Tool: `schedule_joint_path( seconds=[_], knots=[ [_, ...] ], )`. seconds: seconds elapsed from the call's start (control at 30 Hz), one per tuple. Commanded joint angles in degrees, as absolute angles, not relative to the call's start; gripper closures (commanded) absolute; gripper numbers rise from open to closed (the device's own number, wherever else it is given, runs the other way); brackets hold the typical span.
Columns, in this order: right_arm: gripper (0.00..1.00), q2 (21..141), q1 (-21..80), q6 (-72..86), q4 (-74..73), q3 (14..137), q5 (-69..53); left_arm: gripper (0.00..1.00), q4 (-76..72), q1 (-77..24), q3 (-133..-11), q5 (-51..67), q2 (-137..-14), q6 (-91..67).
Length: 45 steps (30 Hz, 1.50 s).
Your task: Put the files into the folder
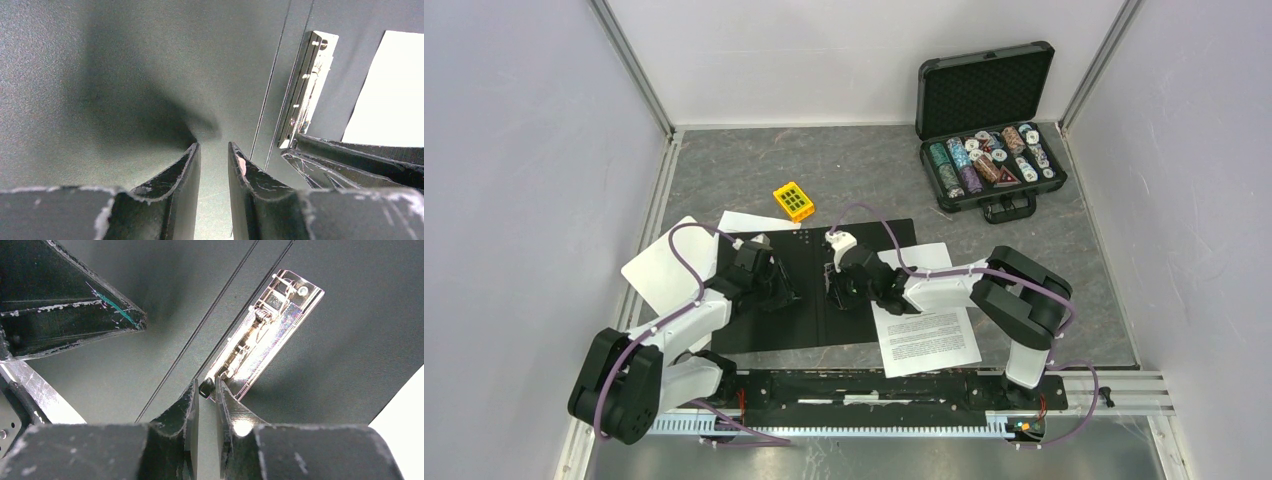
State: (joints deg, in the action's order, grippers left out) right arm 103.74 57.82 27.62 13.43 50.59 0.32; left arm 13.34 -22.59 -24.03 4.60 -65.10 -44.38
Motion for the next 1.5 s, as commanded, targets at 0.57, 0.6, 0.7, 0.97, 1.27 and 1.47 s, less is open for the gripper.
schedule_joint_path(
  seconds=[0.57, 0.6, 0.7, 0.97, 1.27, 1.47],
  knots=[
    [0.94, 101.3, 56.7, 20.5, 3.5, 43.6, 7.8, 0.65, 20.9, -22.0, -23.8, -3.7, -67.0, -44.3],
    [0.93, 100.3, 56.7, 20.5, 3.9, 43.7, 6.4, 0.65, 20.9, -22.0, -23.9, -3.7, -67.1, -44.2],
    [0.90, 98.0, 55.7, 21.1, 5.4, 45.0, 0.9, 0.65, 21.0, -22.0, -24.1, -3.8, -67.3, -44.0],
    [0.81, 96.7, 54.1, 21.9, 4.1, 50.3, -4.8, 0.65, 20.2, -22.0, -24.0, -2.7, -67.5, -44.3],
    [0.70, 97.0, 54.0, 22.4, 0.2, 53.9, -1.8, 0.85, 18.8, -22.0, -25.2, 2.1, -68.1, -44.5],
    [0.70, 96.2, 54.0, 22.3, -2.6, 55.4, -0.6, 0.98, 15.4, -22.7, -26.5, 6.8, -63.9, -45.6]
  ],
)
